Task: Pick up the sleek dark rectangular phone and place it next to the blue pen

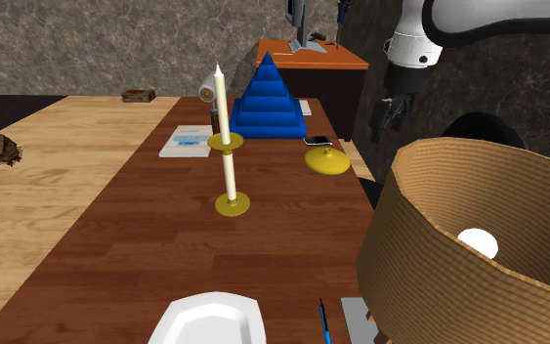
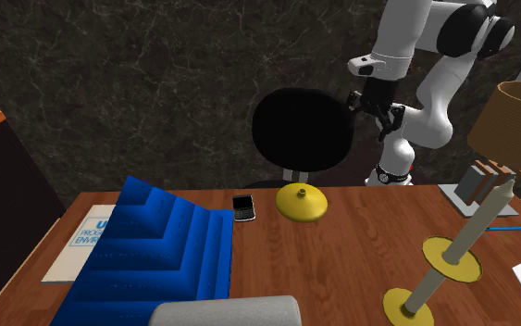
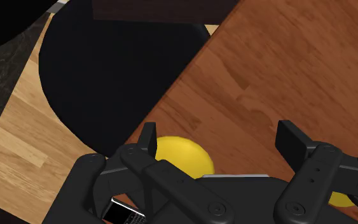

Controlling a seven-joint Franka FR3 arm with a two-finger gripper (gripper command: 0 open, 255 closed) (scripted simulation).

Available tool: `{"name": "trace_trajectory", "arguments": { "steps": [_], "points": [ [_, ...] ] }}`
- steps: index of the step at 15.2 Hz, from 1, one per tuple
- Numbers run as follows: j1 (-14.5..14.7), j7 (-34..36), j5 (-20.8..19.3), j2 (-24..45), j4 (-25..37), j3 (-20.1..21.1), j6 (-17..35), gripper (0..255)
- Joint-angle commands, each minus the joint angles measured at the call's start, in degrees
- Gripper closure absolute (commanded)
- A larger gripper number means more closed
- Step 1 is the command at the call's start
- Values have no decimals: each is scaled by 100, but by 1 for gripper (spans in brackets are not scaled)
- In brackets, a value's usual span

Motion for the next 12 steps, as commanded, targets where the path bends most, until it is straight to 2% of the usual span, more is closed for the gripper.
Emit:
{"name": "trace_trajectory", "arguments": {
  "steps": [1, 7, 12],
  "points": [
    [0, 0, 0, 0, 0, 0, 0, 0],
    [61, -1157, -320, 1108, 273, -569, 830, 0],
    [157, -2099, -402, 2173, 757, -965, 1411, 0]
  ]
}}
